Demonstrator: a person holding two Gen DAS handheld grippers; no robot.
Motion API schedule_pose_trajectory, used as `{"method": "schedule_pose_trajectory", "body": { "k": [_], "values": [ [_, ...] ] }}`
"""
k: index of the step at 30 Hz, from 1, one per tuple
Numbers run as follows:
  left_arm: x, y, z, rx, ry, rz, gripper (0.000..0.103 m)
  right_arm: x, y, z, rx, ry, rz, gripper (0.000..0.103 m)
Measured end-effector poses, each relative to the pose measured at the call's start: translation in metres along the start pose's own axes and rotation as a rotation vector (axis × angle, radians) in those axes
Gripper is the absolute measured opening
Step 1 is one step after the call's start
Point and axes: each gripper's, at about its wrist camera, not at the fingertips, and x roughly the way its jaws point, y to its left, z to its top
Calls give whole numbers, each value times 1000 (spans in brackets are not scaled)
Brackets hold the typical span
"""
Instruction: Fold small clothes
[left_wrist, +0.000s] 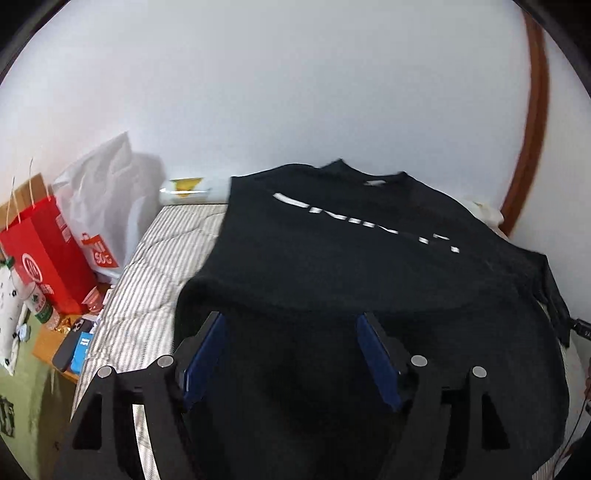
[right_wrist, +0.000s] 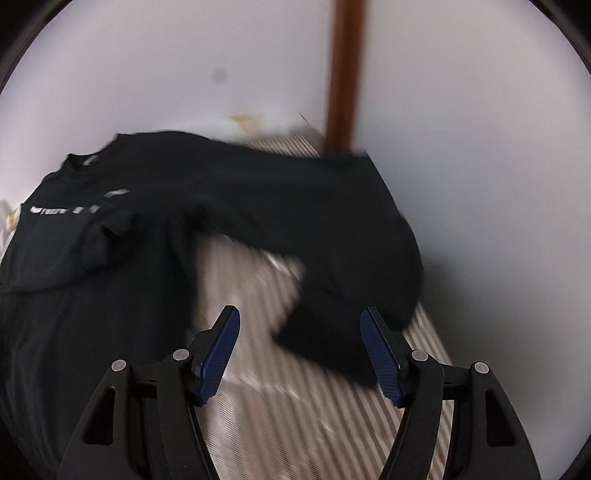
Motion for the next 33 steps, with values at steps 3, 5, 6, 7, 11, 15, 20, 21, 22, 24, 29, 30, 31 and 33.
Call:
{"method": "schedule_pose_trajectory", "body": {
  "k": [3, 5, 6, 7, 11, 15, 20, 21, 22, 24, 29, 30, 31, 33],
  "values": [
    [3, -24, 1, 29, 27, 22, 72, 13, -9, -5, 10, 18, 5, 67],
    [6, -36, 1, 25, 50, 21, 72, 22, -9, -3, 5, 31, 11, 67],
    [7, -39, 1, 22, 55, 20, 72, 25, -8, -2, -2, 35, 8, 67],
    [7, -44, 2, 21, 60, 25, 72, 28, -6, -2, -14, 38, 1, 67],
    [7, -60, 4, 26, 70, 42, 72, 34, 6, -4, -49, 35, -13, 69],
    [5, -75, 3, 48, 76, 71, 72, 35, 5, -4, -45, 38, 4, 74],
    [2, -88, -3, 55, 86, 107, 72, 37, 5, -4, -52, 48, 14, 76],
    [3, -90, -5, 54, 90, 116, 72, 37, 5, -4, -54, 47, 18, 76],
    [3, -92, -6, 53, 94, 125, 72, 37, 5, -3, -56, 48, 22, 76],
    [5, -95, -10, 43, 104, 141, 72, 38, 5, -2, -65, 51, 25, 76],
    [8, -98, -20, 14, 126, 175, 72, 43, 9, -1, -96, 55, 0, 78],
    [8, -99, -22, 10, 131, 182, 72, 45, 10, -1, -105, 54, -8, 79],
    [8, -100, -24, 6, 136, 190, 72, 46, 11, -1, -110, 51, -10, 79],
    [7, -102, -27, 1, 139, 197, 72, 47, 11, 0, -120, 42, -6, 80]
  ]
}}
